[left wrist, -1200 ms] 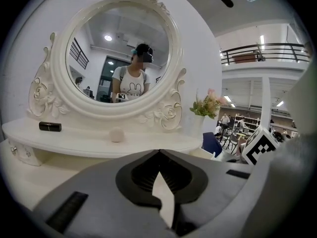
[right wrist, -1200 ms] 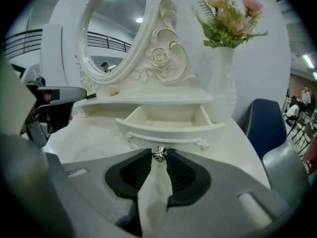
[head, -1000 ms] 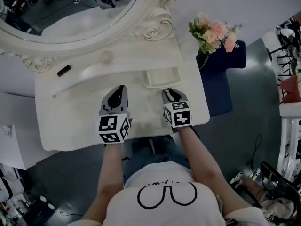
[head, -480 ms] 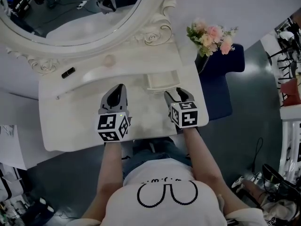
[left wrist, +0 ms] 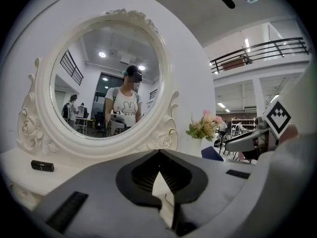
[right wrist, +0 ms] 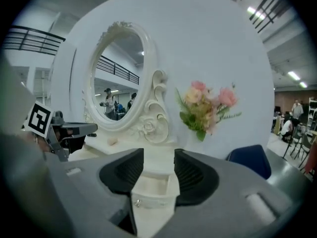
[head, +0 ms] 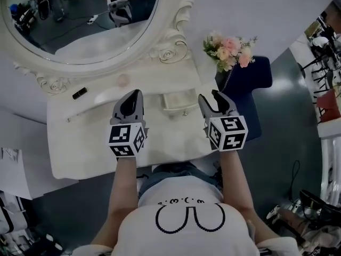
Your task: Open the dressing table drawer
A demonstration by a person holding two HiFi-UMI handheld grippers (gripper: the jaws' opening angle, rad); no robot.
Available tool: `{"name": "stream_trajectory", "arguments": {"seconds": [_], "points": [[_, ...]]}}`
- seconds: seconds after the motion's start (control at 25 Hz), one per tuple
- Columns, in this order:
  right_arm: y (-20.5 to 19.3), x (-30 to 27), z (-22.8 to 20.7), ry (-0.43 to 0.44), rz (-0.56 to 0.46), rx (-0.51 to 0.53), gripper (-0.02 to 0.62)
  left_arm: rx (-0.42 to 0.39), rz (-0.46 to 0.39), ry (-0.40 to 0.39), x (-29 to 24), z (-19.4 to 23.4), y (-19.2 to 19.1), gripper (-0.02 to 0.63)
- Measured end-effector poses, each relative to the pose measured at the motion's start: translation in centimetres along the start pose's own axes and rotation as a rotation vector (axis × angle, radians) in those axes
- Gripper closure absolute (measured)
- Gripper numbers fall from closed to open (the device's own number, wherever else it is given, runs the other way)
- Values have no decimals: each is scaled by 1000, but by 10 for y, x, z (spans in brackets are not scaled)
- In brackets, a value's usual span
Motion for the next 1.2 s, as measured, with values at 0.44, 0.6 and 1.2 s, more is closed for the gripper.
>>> {"name": "stream_trajectory", "arguments": {"seconds": [0.44,0.6,1.2], "points": [[74,32,-2,34,-322,191,598,-130,-144,-73,-26,-18,57,607],[89,38,-2,29,-389,224,600,-162,-188,-92,-30,-23,74,607],[99,43,-15,-14,-413,203,600,-182,-210,-120,-35,-23,84,607]]}}
Point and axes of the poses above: the fingertips, and each gripper's own axes: x backward along the fingers, z to its left, y out of its top, the point moved 10 cm from there along x, backward along the fingers, and after that the axes turned 12 degrees about -z, right-handed, at the moved point
